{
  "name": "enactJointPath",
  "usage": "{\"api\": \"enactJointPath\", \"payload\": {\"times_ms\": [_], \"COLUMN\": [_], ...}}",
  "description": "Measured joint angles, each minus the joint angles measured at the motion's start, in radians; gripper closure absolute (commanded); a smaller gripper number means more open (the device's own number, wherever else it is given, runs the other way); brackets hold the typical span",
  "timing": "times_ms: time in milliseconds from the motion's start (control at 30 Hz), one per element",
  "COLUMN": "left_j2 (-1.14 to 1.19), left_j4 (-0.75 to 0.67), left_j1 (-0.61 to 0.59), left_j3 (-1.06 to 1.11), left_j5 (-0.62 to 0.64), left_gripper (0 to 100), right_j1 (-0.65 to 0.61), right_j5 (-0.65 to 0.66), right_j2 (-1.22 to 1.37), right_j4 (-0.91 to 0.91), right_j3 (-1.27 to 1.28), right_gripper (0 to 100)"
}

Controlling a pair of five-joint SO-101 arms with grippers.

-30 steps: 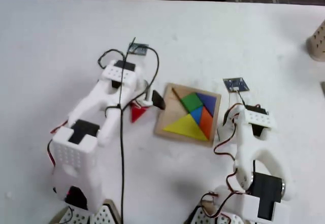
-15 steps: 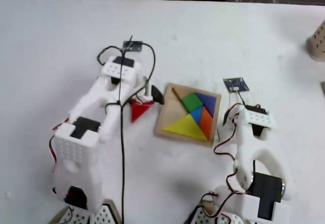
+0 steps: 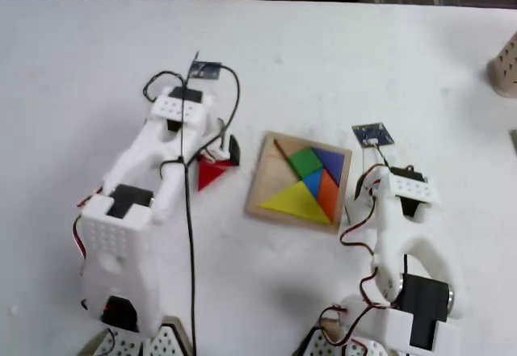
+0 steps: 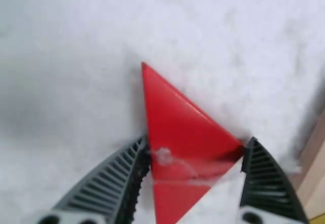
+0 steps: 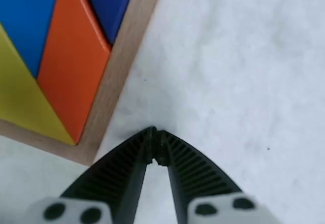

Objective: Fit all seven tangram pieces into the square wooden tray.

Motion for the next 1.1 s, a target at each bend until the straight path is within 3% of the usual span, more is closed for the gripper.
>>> {"api": "enactJointPath", "payload": {"times_ms": [200,400,667,1100], "left_j2": [0.000,0.000,-0.026,-0.028], "left_j4": [0.000,0.000,-0.020,-0.021], "left_j1": [0.000,0.000,0.006,0.009], "left_j3": [0.000,-0.002,-0.032,-0.046], "left_j5": [0.000,0.000,-0.075,-0.087], "left_gripper": [74,98,98,98], "right_j1": [0.000,0.000,0.000,0.000], "right_j5": [0.000,0.000,0.000,0.000], "right_j2": [0.000,0.000,0.000,0.000], "right_j4": [0.000,0.000,0.000,0.000], "right_j3": [0.000,0.000,0.000,-0.002], "right_gripper": [98.1,98.1,98.1,98.1]}}
